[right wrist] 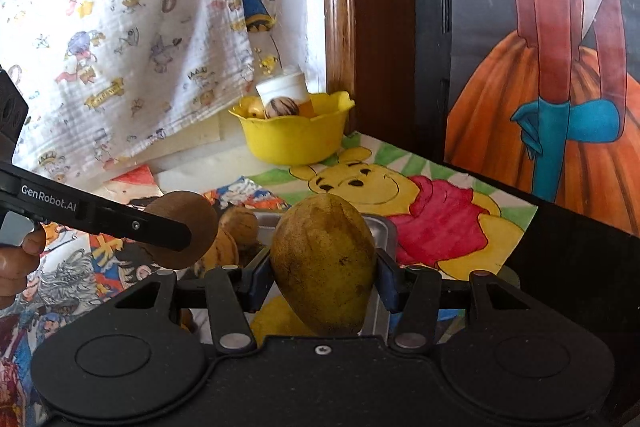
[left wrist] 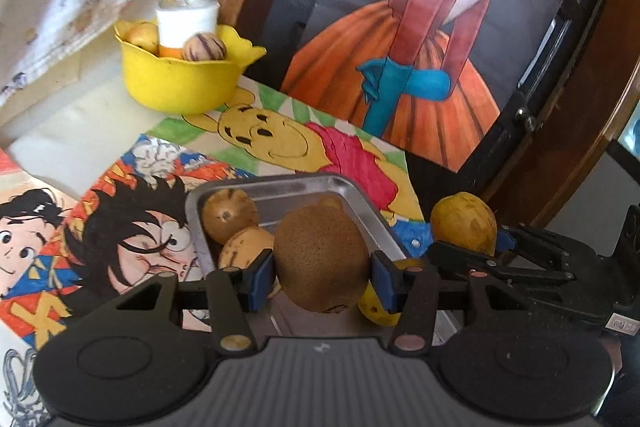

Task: Organize fruits
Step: 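Carry both held fruits over the metal tray and lower them in, then open both tools to release the fruits into the tray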

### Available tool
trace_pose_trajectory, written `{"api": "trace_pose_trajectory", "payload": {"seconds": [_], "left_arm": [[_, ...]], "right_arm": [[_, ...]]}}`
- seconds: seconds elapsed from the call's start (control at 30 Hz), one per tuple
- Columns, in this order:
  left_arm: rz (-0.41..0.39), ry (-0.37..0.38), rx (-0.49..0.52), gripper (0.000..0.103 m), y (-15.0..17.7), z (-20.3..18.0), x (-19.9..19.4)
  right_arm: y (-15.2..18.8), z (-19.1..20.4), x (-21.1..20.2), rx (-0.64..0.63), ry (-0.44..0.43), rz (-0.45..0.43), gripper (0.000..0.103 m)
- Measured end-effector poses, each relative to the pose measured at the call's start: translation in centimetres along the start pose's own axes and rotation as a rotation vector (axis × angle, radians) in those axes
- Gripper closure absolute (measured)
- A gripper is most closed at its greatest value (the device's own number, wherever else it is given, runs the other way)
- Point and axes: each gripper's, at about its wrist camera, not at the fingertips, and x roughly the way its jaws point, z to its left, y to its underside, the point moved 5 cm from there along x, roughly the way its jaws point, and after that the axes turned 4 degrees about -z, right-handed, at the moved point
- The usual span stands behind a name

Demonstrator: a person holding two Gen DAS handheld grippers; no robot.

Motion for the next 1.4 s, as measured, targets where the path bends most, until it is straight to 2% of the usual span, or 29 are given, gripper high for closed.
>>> {"api": "trace_pose_trajectory", "payload": {"seconds": [0.23, 0.47, 0.8, 1.4], "left_arm": [[0.034, 0.016, 0.016, 0.047, 0.5, -0.3, 1.5], [0.071, 0.026, 0.051, 0.047, 1.5, -0.9, 2.5], [0.132, 0.001, 0.040, 0.047, 2.7, -0.8, 4.0], [0.164, -0.038, -0.004, 0.047, 3.3, -0.1, 4.6]], "right_arm": [[-1.1, -1.3, 2.5, -0.040, -0.015, 0.004, 0.049], [-2.4, -2.4, 5.5, -0.074, -0.089, 0.027, 0.049], [-1.1, -3.0, 8.5, 0.003, -0.136, 0.110, 0.049], [0.4, -2.4, 9.7, 0.022, -0.143, 0.166, 0.049]]}}
